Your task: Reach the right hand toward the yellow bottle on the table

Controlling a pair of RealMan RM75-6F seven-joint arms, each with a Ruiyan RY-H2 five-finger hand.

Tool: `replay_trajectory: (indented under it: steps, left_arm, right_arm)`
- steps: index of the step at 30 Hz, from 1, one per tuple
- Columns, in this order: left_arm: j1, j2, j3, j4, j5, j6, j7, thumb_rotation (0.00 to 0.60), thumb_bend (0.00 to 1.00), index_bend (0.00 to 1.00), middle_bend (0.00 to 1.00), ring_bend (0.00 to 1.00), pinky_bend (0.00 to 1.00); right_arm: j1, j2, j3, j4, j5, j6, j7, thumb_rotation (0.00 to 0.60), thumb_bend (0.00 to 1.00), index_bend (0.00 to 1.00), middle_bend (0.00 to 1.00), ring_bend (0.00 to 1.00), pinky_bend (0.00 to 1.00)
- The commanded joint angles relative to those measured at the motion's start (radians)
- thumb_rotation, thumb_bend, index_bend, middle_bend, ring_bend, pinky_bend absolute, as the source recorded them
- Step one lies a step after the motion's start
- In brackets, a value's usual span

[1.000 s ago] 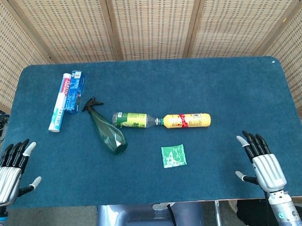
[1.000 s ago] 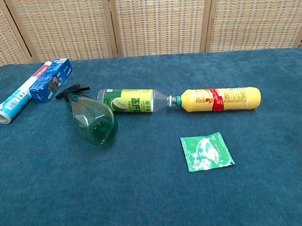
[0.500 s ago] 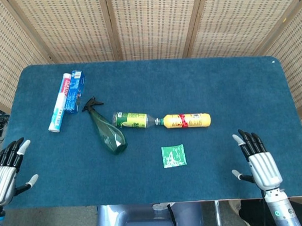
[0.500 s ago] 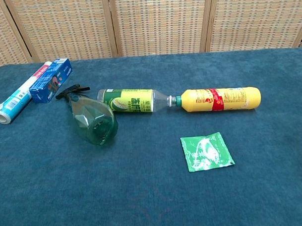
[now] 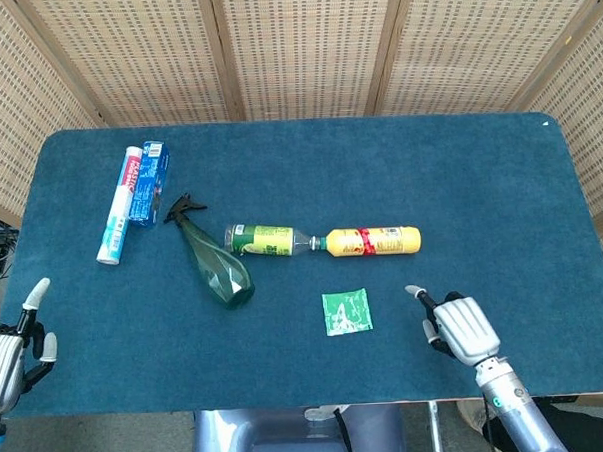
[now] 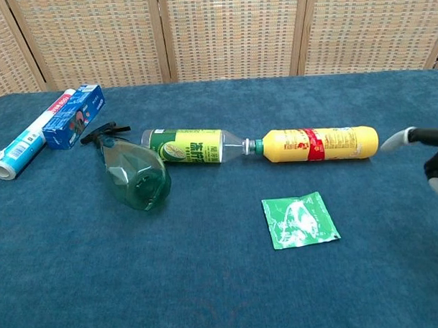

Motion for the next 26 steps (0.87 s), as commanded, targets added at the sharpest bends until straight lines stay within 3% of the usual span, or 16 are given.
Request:
replay_trajectory:
  steps: [1,15,18,26]
  left_arm:
    - [-0.001,0.002,0.000,0.000,-0.004,-0.005,-0.004,0.600,0.59,0.00,0.78,0.79,0.72]
    - [-0.003,0.010,0.000,-0.006,-0.017,-0.020,-0.018,0.600,0.59,0.00,0.78,0.79,0.72]
    - [-0.002,0.014,-0.002,-0.010,-0.022,-0.020,-0.021,0.600,0.59,0.00,0.78,0.79,0.72]
    - [-0.006,0.012,-0.002,-0.006,-0.031,-0.034,-0.014,0.600,0.59,0.00,0.78,0.79,0.72]
  right_arm:
    - [0.055,-0.035,0.002,-0.037,0.079,-0.087,-0.075,0.600,0.85,0.16,0.75,0.75,0.47]
    - [0.132,-0.130,-0.004,-0.077,0.207,-0.157,-0.249,0.600,0.89,0.18,0.72,0.75,0.47]
    - [0.160,-0.157,0.002,-0.059,0.280,-0.188,-0.294,0.600,0.89,0.19,0.72,0.75,0.47]
    - [0.190,-0.186,-0.001,-0.060,0.359,-0.177,-0.342,0.600,0.89,0.19,0.72,0.75,0.47]
